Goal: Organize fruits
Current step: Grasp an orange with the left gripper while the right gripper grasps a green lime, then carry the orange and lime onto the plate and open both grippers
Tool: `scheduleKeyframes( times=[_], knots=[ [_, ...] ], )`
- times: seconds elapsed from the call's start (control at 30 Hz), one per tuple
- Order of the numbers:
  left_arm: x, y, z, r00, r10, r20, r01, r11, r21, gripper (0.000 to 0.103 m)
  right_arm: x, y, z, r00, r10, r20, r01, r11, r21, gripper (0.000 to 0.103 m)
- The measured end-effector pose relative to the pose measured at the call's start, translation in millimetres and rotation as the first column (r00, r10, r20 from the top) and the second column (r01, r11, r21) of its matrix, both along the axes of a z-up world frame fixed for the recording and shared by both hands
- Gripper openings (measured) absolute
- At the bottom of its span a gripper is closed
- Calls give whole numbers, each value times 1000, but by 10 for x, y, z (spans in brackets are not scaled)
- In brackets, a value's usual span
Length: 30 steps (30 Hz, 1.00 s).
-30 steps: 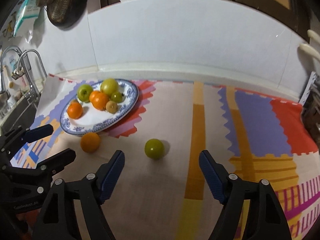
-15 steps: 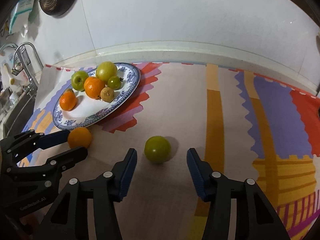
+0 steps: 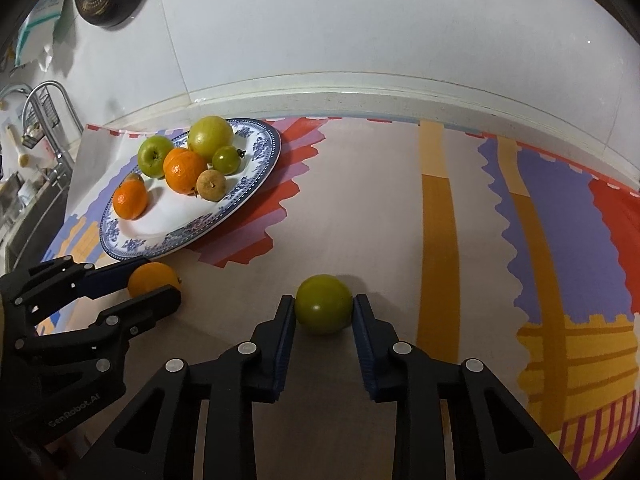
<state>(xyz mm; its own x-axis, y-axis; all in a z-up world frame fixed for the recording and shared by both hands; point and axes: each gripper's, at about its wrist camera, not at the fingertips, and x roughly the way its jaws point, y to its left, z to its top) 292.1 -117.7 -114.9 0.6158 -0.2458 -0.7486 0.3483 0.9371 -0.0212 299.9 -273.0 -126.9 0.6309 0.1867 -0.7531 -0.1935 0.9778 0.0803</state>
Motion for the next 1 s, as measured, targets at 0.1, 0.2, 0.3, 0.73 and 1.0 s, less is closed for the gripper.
scheduleKeyframes(
  times=[0.1, 0.2, 0.3, 0.73, 1.0],
  knots=[
    [-39, 15, 44, 1000, 1, 15, -1, 1000, -7, 34, -29, 4, 28, 1000, -2, 3, 2, 1000, 6, 30],
    [-108, 43, 122, 999, 1, 36, 0, 1000, -13, 34, -79, 18, 88, 1000, 1, 15, -1, 1000, 9, 30],
    [-178, 79, 204, 999, 2, 53, -1, 1000, -24, 34, -138, 50, 172, 999, 7, 36, -8, 1000, 5, 30],
    [-451, 315, 550, 990, 42, 135, -34, 998, -59, 34, -452, 299, 641, 988, 67, 140, -72, 997, 29, 30],
    [-434, 489, 674, 980, 84, 178, -75, 996, -56, 34, -401, 509, 758, 976, 133, 171, -140, 990, 28, 30]
  ],
)
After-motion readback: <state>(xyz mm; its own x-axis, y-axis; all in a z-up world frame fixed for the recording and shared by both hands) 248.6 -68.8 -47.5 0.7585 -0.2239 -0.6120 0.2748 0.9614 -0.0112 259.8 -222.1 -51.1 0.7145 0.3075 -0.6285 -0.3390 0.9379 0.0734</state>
